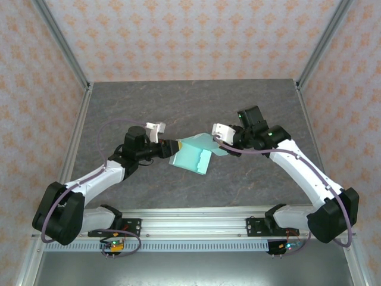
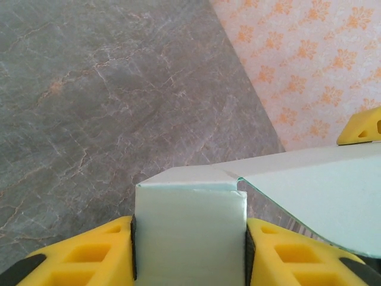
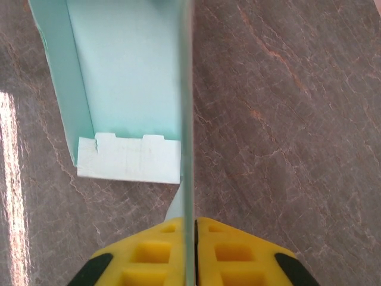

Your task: Fold the paper box

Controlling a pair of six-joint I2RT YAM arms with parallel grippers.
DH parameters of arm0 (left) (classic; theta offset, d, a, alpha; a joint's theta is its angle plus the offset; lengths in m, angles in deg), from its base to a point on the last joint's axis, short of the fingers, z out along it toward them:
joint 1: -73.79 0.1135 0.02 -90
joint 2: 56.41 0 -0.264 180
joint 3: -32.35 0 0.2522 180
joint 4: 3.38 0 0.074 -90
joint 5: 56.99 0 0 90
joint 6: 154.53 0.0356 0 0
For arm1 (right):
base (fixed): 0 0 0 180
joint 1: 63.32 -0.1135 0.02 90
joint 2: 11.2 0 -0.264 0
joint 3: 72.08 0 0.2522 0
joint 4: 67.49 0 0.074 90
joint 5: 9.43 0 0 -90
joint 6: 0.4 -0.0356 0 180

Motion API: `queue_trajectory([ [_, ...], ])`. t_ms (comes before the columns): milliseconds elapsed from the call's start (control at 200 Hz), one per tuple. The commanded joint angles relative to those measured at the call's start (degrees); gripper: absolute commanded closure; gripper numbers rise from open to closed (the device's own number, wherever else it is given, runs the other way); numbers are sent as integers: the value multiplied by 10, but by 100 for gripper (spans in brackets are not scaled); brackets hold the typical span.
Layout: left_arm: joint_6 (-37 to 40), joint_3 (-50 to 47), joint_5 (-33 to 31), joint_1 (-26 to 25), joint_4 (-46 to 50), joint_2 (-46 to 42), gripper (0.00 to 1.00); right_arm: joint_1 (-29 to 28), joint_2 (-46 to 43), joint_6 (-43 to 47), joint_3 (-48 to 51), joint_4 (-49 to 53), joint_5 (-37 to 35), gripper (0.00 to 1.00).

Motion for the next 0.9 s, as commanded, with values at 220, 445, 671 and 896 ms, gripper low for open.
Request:
queue_trajectory([
  [220, -105, 47, -67, 9, -37, 55, 68, 18, -27, -301, 55, -226, -23, 29],
  [445, -190, 87, -141, 17, -34, 90, 66, 64, -128, -632, 158, -368, -167, 21],
  [671, -361, 106, -138, 37, -26, 132, 65, 63, -211, -1004, 330, -478, -179, 25],
  [896, -272, 164, -92, 35, 21, 131, 64, 59, -60, -826, 259, -417, -32, 43],
])
